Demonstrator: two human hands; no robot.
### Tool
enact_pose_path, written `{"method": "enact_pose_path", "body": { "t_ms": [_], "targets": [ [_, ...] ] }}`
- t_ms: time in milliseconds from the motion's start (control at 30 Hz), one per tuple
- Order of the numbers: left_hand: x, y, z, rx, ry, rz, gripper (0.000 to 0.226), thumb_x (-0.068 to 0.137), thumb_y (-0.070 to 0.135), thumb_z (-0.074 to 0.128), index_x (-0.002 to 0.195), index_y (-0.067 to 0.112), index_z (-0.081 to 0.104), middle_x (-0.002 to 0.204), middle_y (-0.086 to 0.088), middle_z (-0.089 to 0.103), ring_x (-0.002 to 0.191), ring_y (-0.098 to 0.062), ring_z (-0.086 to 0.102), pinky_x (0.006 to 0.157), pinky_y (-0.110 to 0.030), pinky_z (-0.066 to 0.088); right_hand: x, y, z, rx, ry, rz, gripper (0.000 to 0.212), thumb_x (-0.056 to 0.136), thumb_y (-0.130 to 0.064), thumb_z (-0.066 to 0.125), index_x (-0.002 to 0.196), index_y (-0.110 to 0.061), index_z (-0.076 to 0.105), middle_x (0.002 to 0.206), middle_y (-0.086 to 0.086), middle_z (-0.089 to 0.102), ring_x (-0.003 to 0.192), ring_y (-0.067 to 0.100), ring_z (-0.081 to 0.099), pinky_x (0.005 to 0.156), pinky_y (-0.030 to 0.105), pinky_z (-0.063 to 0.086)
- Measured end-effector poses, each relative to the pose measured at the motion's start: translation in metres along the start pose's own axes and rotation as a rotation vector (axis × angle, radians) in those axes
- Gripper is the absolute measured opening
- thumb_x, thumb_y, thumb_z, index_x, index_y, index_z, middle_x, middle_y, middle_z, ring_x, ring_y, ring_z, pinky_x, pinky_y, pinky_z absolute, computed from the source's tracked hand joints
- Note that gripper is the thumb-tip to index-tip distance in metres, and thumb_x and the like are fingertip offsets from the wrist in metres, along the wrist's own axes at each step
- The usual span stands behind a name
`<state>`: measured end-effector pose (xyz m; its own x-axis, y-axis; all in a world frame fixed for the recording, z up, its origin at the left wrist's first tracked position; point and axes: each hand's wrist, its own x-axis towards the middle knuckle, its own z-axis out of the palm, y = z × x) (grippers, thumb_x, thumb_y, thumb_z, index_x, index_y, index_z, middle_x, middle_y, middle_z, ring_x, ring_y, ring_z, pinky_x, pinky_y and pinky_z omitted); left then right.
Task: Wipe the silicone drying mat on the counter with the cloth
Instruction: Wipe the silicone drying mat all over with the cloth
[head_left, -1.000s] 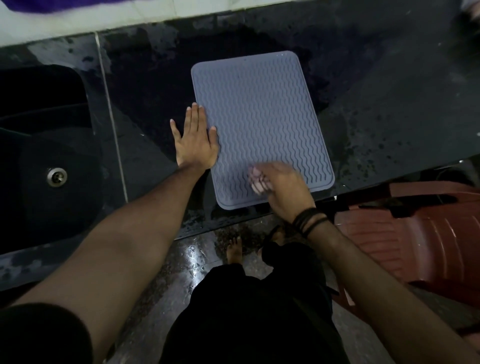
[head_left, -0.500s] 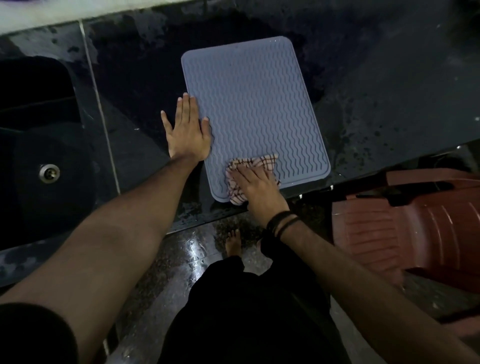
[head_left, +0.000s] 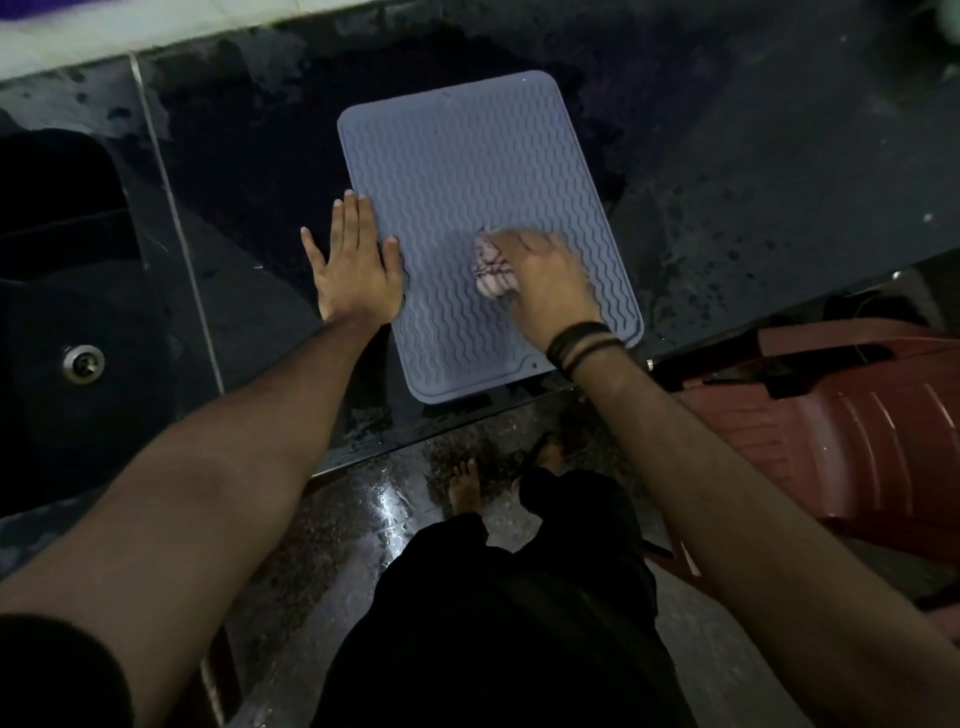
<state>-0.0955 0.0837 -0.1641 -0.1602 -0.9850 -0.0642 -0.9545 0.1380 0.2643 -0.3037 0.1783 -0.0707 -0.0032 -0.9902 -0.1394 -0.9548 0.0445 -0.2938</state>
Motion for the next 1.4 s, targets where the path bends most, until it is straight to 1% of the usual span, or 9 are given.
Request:
{"method": "enact_pose_path", "body": {
  "t_ms": [100,300,433,667,833,1000,1200,1300,1400],
  "targets": [
    [0.0,-0.001,-0.001,0.006,-0.007,-0.009,0.064,0.106,0.043,0.017,0.161,0.011,0.009,0.169,-0.003,0.005,0.156,-0.016,0.002,0.122,-0.059,-0.005,-0.016,-0.01,0.032,-0.081,-0.15,-0.058,0.07,0.079,-0.004,0.063,0.143,-0.019,0.042,0.146,0.004,0.044,0.132,0.031,0.039,0.11,0.047,0.033],
    [0.001,0.001,-0.002,0.02,-0.011,-0.016,0.065,0.105,0.044,0.015,0.161,0.012,0.007,0.169,-0.002,0.005,0.155,-0.016,0.001,0.122,-0.06,-0.005,-0.086,0.004,0.045,-0.116,-0.042,-0.09,0.061,0.078,-0.003,0.06,0.135,-0.021,0.052,0.142,-0.001,0.051,0.128,0.032,0.043,0.105,0.047,0.034],
    [-0.001,0.001,-0.002,0.01,-0.001,-0.021,0.065,0.105,0.043,0.016,0.161,0.012,0.008,0.169,-0.003,0.006,0.156,-0.016,0.002,0.122,-0.06,-0.005,-0.11,0.011,0.029,-0.112,-0.212,-0.098,0.068,0.072,-0.009,0.061,0.138,-0.024,0.049,0.143,-0.002,0.049,0.128,0.028,0.042,0.104,0.043,0.034],
    [-0.001,0.0,0.001,0.013,0.016,-0.006,0.065,0.105,0.044,0.017,0.161,0.011,0.01,0.169,-0.004,0.008,0.156,-0.017,0.004,0.122,-0.06,-0.004,-0.047,0.004,0.001,0.098,0.143,0.044,0.066,0.069,0.001,0.067,0.131,-0.016,0.055,0.131,0.004,0.058,0.119,0.03,0.05,0.1,0.044,0.042],
    [0.0,0.0,0.001,0.011,0.021,-0.016,0.064,0.106,0.043,0.019,0.161,0.012,0.011,0.169,-0.003,0.009,0.155,-0.016,0.005,0.122,-0.059,-0.004,-0.022,-0.006,0.027,-0.071,-0.117,-0.029,0.071,0.079,-0.006,0.065,0.144,-0.02,0.041,0.147,0.003,0.043,0.133,0.029,0.037,0.111,0.045,0.029],
    [0.0,0.001,0.0,0.009,0.012,-0.028,0.064,0.105,0.043,0.018,0.161,0.013,0.01,0.169,-0.002,0.007,0.155,-0.015,0.004,0.122,-0.059,-0.005,-0.07,0.007,0.037,-0.177,-0.036,-0.078,0.062,0.079,-0.001,0.055,0.138,-0.02,0.049,0.141,0.002,0.051,0.126,0.031,0.044,0.102,0.046,0.034],
    [0.0,0.0,0.0,0.003,0.008,-0.022,0.065,0.105,0.045,0.016,0.161,0.013,0.008,0.169,-0.002,0.007,0.156,-0.016,0.003,0.122,-0.06,-0.004,-0.096,0.02,0.012,-0.139,-0.191,-0.08,0.063,0.077,-0.004,0.053,0.136,-0.026,0.052,0.138,-0.002,0.054,0.125,0.027,0.045,0.101,0.039,0.035],
    [0.0,0.0,0.0,0.013,0.006,-0.023,0.066,0.105,0.045,0.016,0.161,0.012,0.008,0.169,-0.002,0.007,0.156,-0.016,0.003,0.122,-0.06,-0.004,-0.073,0.02,-0.002,0.077,-0.083,0.046,0.059,0.072,0.004,0.055,0.126,-0.02,0.059,0.122,0.004,0.062,0.113,0.029,0.053,0.098,0.04,0.044],
    [0.0,0.0,-0.001,0.016,0.009,-0.017,0.065,0.105,0.045,0.018,0.161,0.013,0.009,0.169,-0.002,0.007,0.156,-0.016,0.003,0.122,-0.06,-0.004,-0.028,0.011,-0.008,0.135,0.099,0.059,0.061,0.074,0.0,0.061,0.133,-0.015,0.052,0.13,0.008,0.057,0.118,0.03,0.05,0.104,0.043,0.041]
  ]
}}
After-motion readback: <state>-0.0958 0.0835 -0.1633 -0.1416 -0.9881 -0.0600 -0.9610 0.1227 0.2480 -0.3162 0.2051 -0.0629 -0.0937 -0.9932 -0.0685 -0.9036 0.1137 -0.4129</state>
